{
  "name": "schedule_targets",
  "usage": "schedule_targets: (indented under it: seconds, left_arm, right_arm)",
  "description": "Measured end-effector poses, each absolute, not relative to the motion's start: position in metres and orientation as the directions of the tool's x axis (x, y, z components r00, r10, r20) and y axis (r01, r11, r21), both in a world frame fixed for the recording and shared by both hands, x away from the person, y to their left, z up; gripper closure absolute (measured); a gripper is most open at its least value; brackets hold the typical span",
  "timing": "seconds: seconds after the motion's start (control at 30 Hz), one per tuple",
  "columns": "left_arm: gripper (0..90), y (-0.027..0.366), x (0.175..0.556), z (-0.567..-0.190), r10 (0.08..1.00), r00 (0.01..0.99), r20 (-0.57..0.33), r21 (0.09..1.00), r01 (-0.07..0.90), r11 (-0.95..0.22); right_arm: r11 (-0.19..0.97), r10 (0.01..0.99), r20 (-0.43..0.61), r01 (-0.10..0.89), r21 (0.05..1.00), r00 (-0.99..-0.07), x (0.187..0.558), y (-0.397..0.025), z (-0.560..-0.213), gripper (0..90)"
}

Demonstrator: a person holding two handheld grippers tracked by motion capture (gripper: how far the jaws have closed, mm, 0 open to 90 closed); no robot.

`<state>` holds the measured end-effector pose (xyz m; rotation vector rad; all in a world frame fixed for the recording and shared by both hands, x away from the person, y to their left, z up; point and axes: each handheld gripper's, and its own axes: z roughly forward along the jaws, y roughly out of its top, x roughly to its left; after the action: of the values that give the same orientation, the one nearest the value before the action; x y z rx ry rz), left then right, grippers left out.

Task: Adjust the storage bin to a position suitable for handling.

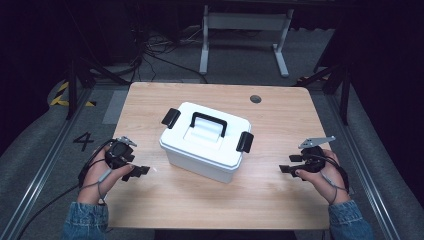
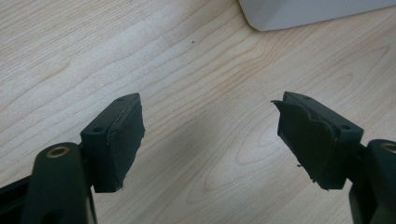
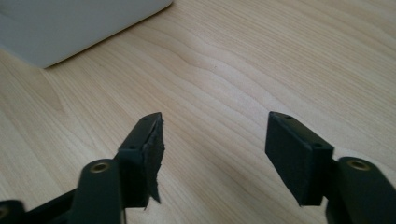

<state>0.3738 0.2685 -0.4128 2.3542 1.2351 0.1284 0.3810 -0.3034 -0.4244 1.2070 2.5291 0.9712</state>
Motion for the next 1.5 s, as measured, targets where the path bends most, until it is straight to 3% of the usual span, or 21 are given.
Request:
schedule_targets:
  seconds: [0.1, 0.3, 0.87, 1.07, 1.5]
  left_arm:
    - [23.8, 0.269, 0.373, -0.412, 0.794, 0.595, -0.125, 0.443, 0.750, -0.492]
    - [24.2, 0.269, 0.372, -0.411, 0.789, 0.600, -0.132, 0.430, 0.752, -0.499]
    - [24.5, 0.266, 0.373, -0.409, 0.779, 0.614, -0.131, 0.425, 0.744, -0.515]
    - [25.0, 0.266, 0.374, -0.407, 0.780, 0.594, -0.195, 0.437, 0.765, -0.473]
    - [29.1, 0.263, 0.375, -0.407, 0.781, 0.609, -0.140, 0.436, 0.746, -0.503]
  right_arm:
    - [0.469, 0.732, 0.104, 0.609, 0.640, -0.674, 0.382, -0.303, -0.423, 49.4]
    - [0.494, 0.694, 0.112, 0.583, 0.645, -0.711, 0.383, -0.302, -0.422, 56.3]
    - [0.474, 0.686, 0.137, 0.582, 0.661, -0.714, 0.380, -0.301, -0.421, 57.3]
    - [0.465, 0.685, 0.149, 0.587, 0.663, -0.713, 0.380, -0.299, -0.417, 57.9]
    - [0.481, 0.672, 0.099, 0.535, 0.695, -0.734, 0.388, -0.284, -0.365, 59.6]
